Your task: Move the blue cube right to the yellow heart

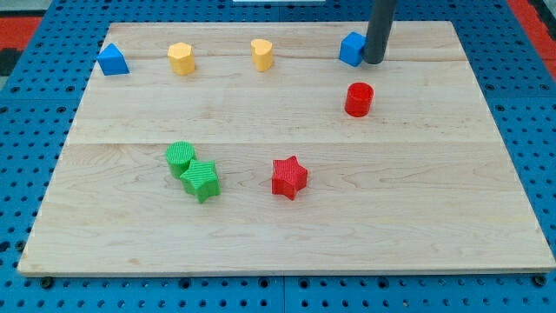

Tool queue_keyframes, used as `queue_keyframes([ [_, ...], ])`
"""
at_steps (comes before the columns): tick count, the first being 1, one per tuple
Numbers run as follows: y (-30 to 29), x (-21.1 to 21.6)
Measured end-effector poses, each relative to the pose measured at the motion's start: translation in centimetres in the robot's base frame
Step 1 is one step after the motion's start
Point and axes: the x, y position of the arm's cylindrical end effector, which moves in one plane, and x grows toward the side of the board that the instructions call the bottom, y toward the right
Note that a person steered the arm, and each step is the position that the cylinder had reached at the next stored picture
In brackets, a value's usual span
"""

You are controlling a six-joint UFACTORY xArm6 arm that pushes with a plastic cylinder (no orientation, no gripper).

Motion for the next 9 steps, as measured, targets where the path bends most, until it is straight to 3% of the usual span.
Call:
queue_keyframes([
  [1, 4.3, -3.5],
  [3, -8.0, -1.7],
  [4, -0.3, -0.4],
  [5, -0.2, 3.1],
  [7, -12.1, 3.1],
  [9, -14.0, 3.2],
])
